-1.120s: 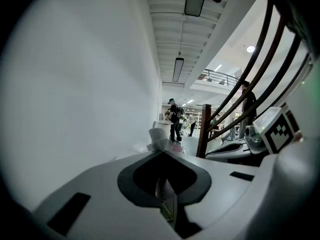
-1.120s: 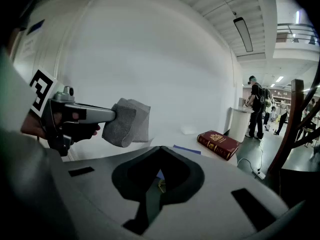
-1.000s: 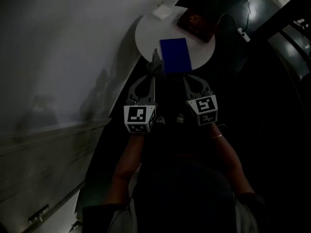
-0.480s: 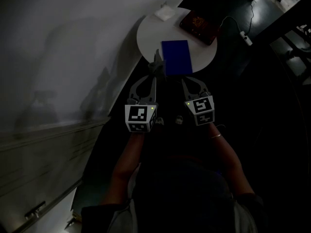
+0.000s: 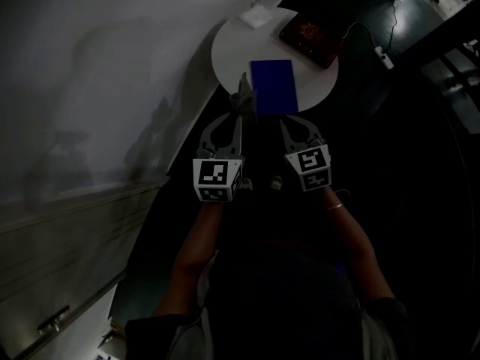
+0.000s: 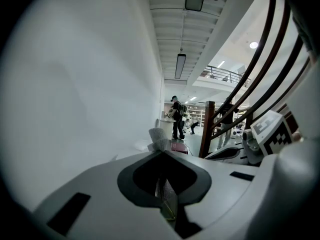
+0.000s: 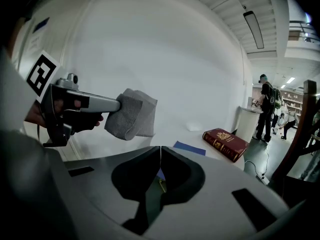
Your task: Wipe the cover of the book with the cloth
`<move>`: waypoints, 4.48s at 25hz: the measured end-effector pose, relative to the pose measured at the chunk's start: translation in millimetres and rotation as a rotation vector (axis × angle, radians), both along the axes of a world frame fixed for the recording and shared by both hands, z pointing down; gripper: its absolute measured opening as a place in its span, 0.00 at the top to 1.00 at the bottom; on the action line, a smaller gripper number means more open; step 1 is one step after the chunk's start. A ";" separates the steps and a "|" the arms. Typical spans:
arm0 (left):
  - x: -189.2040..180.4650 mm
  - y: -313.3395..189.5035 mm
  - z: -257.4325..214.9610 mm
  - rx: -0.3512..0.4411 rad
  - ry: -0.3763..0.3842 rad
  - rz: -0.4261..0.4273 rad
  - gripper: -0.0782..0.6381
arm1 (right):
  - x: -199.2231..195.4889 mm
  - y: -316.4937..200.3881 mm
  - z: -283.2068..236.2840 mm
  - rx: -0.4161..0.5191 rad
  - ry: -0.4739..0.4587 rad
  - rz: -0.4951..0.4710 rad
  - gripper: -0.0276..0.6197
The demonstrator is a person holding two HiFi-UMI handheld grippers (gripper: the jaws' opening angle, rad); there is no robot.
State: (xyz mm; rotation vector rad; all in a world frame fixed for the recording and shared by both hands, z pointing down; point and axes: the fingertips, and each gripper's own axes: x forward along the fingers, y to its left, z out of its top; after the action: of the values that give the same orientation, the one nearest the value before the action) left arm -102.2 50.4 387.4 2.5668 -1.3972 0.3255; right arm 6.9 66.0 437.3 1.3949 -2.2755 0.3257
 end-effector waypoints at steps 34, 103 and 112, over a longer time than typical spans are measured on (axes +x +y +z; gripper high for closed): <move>5.5 -128.2 19.9 -0.037 -0.052 0.025 0.86 | 26.8 -95.9 18.9 -0.036 0.004 0.040 0.91; -28.0 -140.8 101.8 -0.223 -0.038 -0.065 0.86 | -53.7 -61.1 183.0 -0.229 0.751 -0.676 0.70; -32.7 -147.1 100.9 -0.223 -0.036 -0.062 0.86 | -57.0 -68.8 184.5 -0.219 0.764 -0.646 0.73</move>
State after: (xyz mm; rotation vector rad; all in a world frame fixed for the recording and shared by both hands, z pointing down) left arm -135.0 -96.7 488.3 2.3443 -1.3649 0.4903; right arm -50.1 -2.8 621.7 0.4795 -1.8204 -0.1511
